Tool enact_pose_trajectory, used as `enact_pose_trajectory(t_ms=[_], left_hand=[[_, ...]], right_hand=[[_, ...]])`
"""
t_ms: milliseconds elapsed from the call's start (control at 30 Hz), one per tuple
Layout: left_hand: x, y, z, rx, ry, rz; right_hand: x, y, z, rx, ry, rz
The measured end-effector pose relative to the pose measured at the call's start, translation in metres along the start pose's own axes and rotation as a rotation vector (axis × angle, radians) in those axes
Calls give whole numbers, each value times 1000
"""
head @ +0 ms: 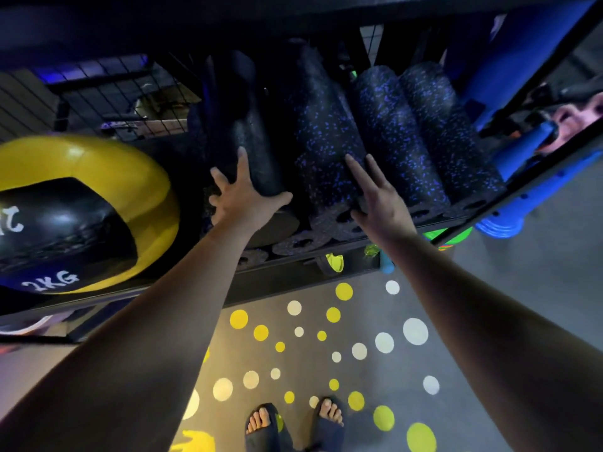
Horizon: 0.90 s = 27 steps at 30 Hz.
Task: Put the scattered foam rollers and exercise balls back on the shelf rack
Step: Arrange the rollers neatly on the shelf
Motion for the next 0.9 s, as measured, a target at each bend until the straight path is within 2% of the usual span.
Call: enact_pose_trajectory(t_ms=[367,733,900], left_hand=[[-1,-1,1,48,6,9],[-3,0,4,68,11,2],[0,-1,2,82,-11,23]], right_hand=[[10,-14,-7,14,-57,43],[7,-9,-15,-127,-69,-23],[2,-9,-10,-111,-78,-10]])
Point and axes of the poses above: each hand's wrist, its own x-axis towards the middle knuckle, its own y-axis out of the back of the hand, z = x × y, the point moved 7 cm from there along x, towards the middle knuckle, and after that the axes turned 2 degrees about -y, right-handed, at the moved point
